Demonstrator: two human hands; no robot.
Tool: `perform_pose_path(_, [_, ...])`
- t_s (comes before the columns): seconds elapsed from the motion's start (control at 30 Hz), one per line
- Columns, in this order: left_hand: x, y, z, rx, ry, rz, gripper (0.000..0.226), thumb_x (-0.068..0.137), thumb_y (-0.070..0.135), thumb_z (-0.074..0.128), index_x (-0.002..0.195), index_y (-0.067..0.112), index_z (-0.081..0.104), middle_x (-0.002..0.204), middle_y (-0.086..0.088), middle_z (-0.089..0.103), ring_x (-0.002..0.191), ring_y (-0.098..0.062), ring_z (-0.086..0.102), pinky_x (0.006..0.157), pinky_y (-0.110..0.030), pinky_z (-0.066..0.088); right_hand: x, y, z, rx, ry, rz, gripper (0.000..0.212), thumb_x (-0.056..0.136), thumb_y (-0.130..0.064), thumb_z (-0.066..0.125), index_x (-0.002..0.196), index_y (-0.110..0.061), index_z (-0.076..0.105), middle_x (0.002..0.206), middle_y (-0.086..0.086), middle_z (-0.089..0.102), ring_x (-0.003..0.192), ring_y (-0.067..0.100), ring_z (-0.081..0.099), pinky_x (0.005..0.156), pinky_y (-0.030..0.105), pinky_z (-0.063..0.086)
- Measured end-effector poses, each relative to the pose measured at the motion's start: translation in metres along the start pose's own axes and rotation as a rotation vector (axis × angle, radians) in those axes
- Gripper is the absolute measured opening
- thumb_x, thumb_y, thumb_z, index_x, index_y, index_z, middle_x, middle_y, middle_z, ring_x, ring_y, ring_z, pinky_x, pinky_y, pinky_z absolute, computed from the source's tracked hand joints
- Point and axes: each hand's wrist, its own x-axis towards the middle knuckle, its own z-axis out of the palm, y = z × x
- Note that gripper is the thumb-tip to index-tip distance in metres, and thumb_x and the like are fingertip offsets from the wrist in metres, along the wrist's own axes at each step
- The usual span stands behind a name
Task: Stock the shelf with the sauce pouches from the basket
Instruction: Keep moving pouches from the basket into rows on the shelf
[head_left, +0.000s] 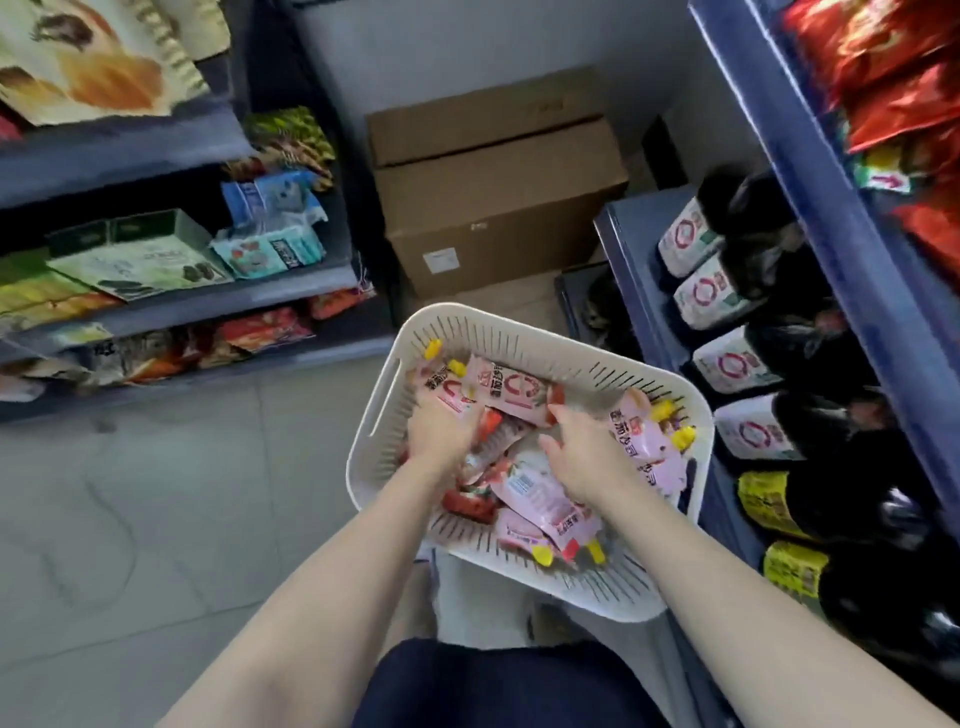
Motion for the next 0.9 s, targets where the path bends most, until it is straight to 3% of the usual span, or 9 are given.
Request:
perform_pose_path(0.1, [0.032,0.007,0.001,-0.373,-0.008,-0.254,0.053,0.074,0.04,0.08,0.098,-0.001,0.057,0.099,-0.012,0.065,0.093,-0.025,0.061,0.088,-0.032,0.049,0.05,-0.008,0.021,0.047,-0.009,-0.014,0.047,0.098,-0.014,0.042,0.145,-0.011,0.036,0.142,0.016,0.049,0.128,0.034,0.047,0.106,0.044,0.039])
perform_pose_path(0.17, [0.043,0.006,0.004,-0.439,0.002,-0.27,0.039,0.076,0.025,0.081,0.078,0.003,0.049,0.076,-0.007,0.056,0.075,-0.021,0.057,0.072,-0.028,0.048,0.075,-0.012,0.029,0.035,-0.011,0.01,0.047,0.096,-0.014,0.043,0.143,-0.011,0.037,0.139,0.018,0.049,0.127,0.036,0.047,0.106,0.044,0.039])
perform_pose_path(0.3, [0.051,-0.014,0.024,-0.439,-0.095,-0.172,0.085,0.056,0.045,0.086,0.119,0.002,0.047,0.115,-0.014,0.064,0.104,-0.033,0.064,0.094,-0.051,0.05,0.105,-0.012,0.043,0.029,-0.015,0.058,0.05,0.093,-0.04,0.05,0.138,-0.018,0.043,0.141,0.013,0.048,0.129,0.035,0.044,0.109,0.046,0.034])
perform_pose_path(0.43, [0.056,-0.027,0.029,-0.41,-0.105,-0.143,0.079,0.048,0.051,0.082,0.111,0.016,0.05,0.106,-0.007,0.067,0.092,-0.036,0.069,0.082,-0.062,0.053,0.106,-0.001,0.057,0.053,0.041,0.059,0.059,0.087,-0.045,0.057,0.14,-0.022,0.042,0.146,0.007,0.045,0.133,0.031,0.039,0.108,0.045,0.032])
perform_pose_path(0.5, [0.047,-0.023,0.022,-0.421,-0.128,-0.102,0.062,0.066,0.028,0.082,0.114,0.019,0.045,0.111,-0.005,0.063,0.101,-0.033,0.066,0.091,-0.058,0.05,0.105,0.002,0.057,0.086,0.05,0.112,0.052,0.092,-0.039,0.052,0.14,-0.021,0.043,0.145,0.009,0.045,0.132,0.032,0.039,0.105,0.046,0.035])
perform_pose_path(0.57, [0.04,-0.027,0.02,-0.396,-0.152,-0.048,0.088,0.073,0.017,0.079,0.138,0.01,0.021,0.13,-0.008,0.054,0.12,-0.027,0.055,0.106,-0.048,0.043,0.109,0.007,0.057,0.032,0.025,0.152,0.045,0.098,-0.037,0.042,0.136,-0.015,0.045,0.141,0.016,0.047,0.128,0.035,0.042,0.104,0.046,0.035])
perform_pose_path(0.63, [0.033,-0.034,0.017,-0.353,-0.227,-0.01,0.111,0.066,0.019,0.079,0.143,0.019,-0.001,0.136,-0.007,0.051,0.123,-0.024,0.053,0.106,-0.046,0.044,0.114,0.013,0.056,-0.08,-0.074,0.139,0.053,0.097,-0.046,0.041,0.137,-0.012,0.043,0.139,0.02,0.047,0.127,0.037,0.044,0.105,0.044,0.036])
perform_pose_path(0.73, [0.031,-0.044,0.015,-0.295,-0.364,-0.066,0.096,0.067,-0.004,0.077,0.136,0.018,0.013,0.117,-0.003,0.058,0.111,-0.022,0.06,0.094,-0.047,0.053,0.12,0.019,0.058,-0.052,-0.143,0.138,0.087,0.079,-0.066,0.059,0.143,-0.013,0.035,0.147,0.017,0.037,0.135,0.035,0.037,0.11,0.043,0.033])
perform_pose_path(0.9, [0.03,-0.031,0.021,-0.285,-0.287,-0.13,0.089,0.059,0.003,0.088,0.124,0.012,0.029,0.113,-0.006,0.059,0.103,-0.021,0.061,0.089,-0.039,0.055,0.129,0.02,0.067,0.192,-0.118,0.184,0.117,0.053,-0.07,0.079,0.14,-0.009,0.03,0.144,0.011,0.047,0.129,0.032,0.048,0.103,0.044,0.043])
